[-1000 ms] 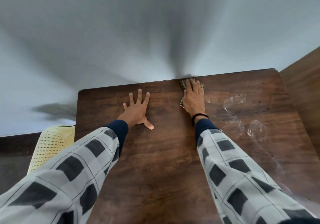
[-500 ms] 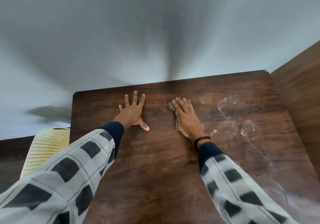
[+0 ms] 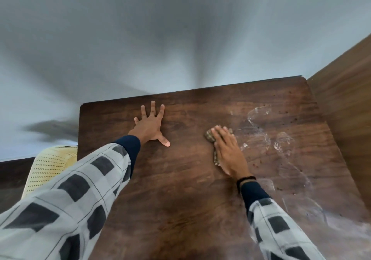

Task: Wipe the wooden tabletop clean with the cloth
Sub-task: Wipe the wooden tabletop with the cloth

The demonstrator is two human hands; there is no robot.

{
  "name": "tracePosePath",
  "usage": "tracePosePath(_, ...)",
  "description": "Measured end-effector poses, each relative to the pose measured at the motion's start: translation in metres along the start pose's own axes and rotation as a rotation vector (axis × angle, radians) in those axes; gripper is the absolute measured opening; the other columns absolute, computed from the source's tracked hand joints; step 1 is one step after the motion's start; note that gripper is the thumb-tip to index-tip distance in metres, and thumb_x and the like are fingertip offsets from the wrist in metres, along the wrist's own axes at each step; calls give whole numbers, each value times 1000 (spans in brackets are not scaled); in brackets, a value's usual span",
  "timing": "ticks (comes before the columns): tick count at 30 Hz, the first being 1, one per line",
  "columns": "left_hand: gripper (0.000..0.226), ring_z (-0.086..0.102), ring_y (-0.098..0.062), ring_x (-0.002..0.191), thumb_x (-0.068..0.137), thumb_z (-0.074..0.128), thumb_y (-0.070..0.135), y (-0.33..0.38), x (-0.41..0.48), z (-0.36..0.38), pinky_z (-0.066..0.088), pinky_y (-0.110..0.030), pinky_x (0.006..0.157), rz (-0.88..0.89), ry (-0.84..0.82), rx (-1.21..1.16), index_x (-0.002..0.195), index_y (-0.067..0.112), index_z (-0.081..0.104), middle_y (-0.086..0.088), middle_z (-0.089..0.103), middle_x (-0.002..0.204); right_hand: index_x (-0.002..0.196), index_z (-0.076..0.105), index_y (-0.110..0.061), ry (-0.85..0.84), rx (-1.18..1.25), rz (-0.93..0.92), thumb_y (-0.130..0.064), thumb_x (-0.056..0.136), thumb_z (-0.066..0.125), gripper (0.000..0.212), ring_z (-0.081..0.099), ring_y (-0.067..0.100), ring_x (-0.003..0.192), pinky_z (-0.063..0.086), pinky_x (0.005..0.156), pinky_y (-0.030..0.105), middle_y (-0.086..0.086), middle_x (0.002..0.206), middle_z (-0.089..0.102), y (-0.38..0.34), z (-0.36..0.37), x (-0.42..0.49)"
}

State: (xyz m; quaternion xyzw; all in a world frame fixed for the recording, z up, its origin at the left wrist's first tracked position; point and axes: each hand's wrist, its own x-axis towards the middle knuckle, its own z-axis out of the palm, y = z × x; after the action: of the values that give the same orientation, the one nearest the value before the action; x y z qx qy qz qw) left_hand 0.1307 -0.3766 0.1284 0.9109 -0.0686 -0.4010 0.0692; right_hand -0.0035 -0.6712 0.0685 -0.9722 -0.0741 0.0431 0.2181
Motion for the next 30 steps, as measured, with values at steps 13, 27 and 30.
tracePosePath(13,156,-31,-44,144,54,92,56,4,-5,0,1,-71,112,7,10,-9,154,32,-25,-4,-41,157,159,22,-23,-12,-34,127,-29,107,24,52,6,18,155,16,125,46,0,167,19,12,-5,-42)
tracePosePath(27,157,-28,-44,145,51,92,58,2,-6,0,3,-72,113,9,37,-10,155,33,-22,-3,-38,158,159,24,-19,77,-30,306,-28,106,23,54,8,24,155,16,124,48,2,167,19,-2,2,-66)
tracePosePath(30,156,-28,-43,146,51,93,57,1,-7,0,3,-71,113,3,43,-15,156,33,-21,-2,-37,159,160,18,-20,-7,-57,107,-22,108,27,53,0,20,156,4,126,38,-1,168,11,-28,14,-103)
